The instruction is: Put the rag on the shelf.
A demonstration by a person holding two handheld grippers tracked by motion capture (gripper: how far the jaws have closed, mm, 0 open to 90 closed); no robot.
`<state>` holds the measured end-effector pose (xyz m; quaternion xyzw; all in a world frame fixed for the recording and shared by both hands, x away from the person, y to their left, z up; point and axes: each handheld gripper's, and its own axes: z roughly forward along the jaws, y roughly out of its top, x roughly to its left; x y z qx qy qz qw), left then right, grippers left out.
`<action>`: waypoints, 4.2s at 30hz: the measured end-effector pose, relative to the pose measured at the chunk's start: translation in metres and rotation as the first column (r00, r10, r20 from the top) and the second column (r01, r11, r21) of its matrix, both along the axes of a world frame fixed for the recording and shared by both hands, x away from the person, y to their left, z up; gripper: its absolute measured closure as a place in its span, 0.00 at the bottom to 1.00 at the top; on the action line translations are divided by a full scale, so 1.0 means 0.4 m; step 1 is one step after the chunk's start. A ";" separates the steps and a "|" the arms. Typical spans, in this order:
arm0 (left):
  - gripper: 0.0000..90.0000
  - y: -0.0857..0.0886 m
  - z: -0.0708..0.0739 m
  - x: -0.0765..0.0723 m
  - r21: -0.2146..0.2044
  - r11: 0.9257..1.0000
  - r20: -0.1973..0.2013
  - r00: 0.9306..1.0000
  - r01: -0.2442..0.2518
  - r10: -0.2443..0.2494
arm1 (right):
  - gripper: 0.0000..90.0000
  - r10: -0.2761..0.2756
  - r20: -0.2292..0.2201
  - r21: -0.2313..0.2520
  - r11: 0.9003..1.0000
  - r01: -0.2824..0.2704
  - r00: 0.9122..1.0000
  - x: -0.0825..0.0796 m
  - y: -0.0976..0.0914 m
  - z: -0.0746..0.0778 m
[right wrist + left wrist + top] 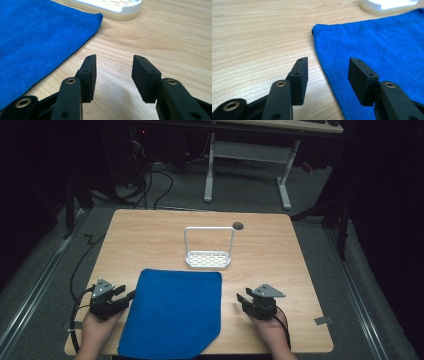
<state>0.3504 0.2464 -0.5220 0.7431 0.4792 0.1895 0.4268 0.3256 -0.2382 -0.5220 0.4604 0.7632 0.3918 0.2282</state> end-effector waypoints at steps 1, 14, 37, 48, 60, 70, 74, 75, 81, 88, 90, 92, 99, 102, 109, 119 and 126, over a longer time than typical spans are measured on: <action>0.57 0.000 0.000 0.001 -0.005 1.000 -0.001 1.000 -0.001 0.001 | 0.61 0.002 -0.002 -0.001 1.000 -0.002 1.000 0.000 0.003 -0.001; 0.58 -0.012 -0.007 0.005 -0.006 1.000 -0.040 0.999 0.030 -0.031 | 0.62 0.062 -0.005 -0.006 0.998 -0.062 0.998 -0.010 0.033 0.002; 0.82 -0.125 -0.019 -0.054 0.119 0.969 -0.103 0.973 0.218 -0.206 | 0.93 0.269 -0.079 -0.079 0.958 -0.275 0.960 -0.001 0.206 -0.024; 0.83 -0.209 -0.017 -0.087 0.088 0.932 -0.122 0.932 0.352 -0.340 | 0.95 0.239 -0.114 -0.084 0.965 -0.249 0.964 -0.070 0.118 -0.014; 0.82 -0.348 -0.018 -0.102 0.033 0.862 -0.136 0.856 0.506 -0.498 | 0.94 0.112 -0.125 -0.080 0.989 -0.122 0.986 -0.099 -0.010 -0.010; 0.72 -0.333 -0.013 -0.095 0.031 0.887 -0.077 0.886 0.461 -0.458 | 0.85 0.072 -0.113 -0.047 0.996 -0.077 0.991 -0.118 -0.064 -0.006; 0.66 -0.298 -0.013 -0.066 0.018 0.929 -0.049 0.928 0.371 -0.370 | 0.82 0.073 -0.102 -0.033 0.997 -0.076 0.992 -0.115 -0.064 -0.002; 0.62 -0.289 -0.014 -0.054 0.000 0.939 -0.054 0.937 0.345 -0.344 | 0.82 0.072 -0.097 -0.028 0.997 -0.075 0.993 -0.113 -0.063 -0.001; 0.55 -0.278 -0.020 0.005 0.001 0.971 -0.047 0.970 0.237 -0.237 | 0.79 0.050 -0.081 -0.017 0.999 -0.052 0.995 -0.103 -0.072 0.000; 0.56 -0.315 -0.027 0.071 0.008 0.982 -0.064 0.980 0.191 -0.190 | 0.79 0.023 -0.068 -0.001 1.000 -0.023 0.997 -0.100 -0.082 0.004; 0.61 -0.319 -0.028 0.088 0.007 0.985 -0.074 0.983 0.172 -0.171 | 0.80 0.015 -0.068 0.003 1.000 -0.015 0.998 -0.101 -0.083 0.005; 0.64 -0.323 -0.029 0.105 -0.006 0.987 -0.091 0.983 0.158 -0.158 | 0.80 0.013 -0.063 0.000 1.000 -0.013 0.998 -0.099 -0.085 0.005; 0.81 -0.330 -0.032 0.120 -0.011 0.988 -0.109 0.982 0.152 -0.152 | 0.70 -0.037 -0.063 0.007 0.999 0.038 0.997 -0.044 -0.098 0.000; 0.87 -0.330 -0.033 0.119 -0.012 0.988 -0.112 0.981 0.157 -0.157 | 0.69 -0.076 -0.072 0.000 0.997 0.076 0.995 0.004 -0.101 -0.003; 0.90 -0.333 -0.034 0.114 0.007 0.987 -0.100 0.982 0.163 -0.161 | 0.65 -0.108 -0.063 -0.022 0.994 0.107 0.992 0.071 -0.097 0.009; 0.96 -0.328 -0.035 0.117 -0.024 0.985 -0.117 0.978 0.168 -0.170 | 0.83 -0.104 -0.121 -0.075 0.993 0.095 0.987 0.139 -0.057 -0.013; 0.98 -0.330 -0.033 0.106 -0.016 0.981 -0.101 0.975 0.195 -0.196 | 0.98 -0.070 -0.104 -0.049 0.997 0.065 0.992 0.122 -0.056 -0.017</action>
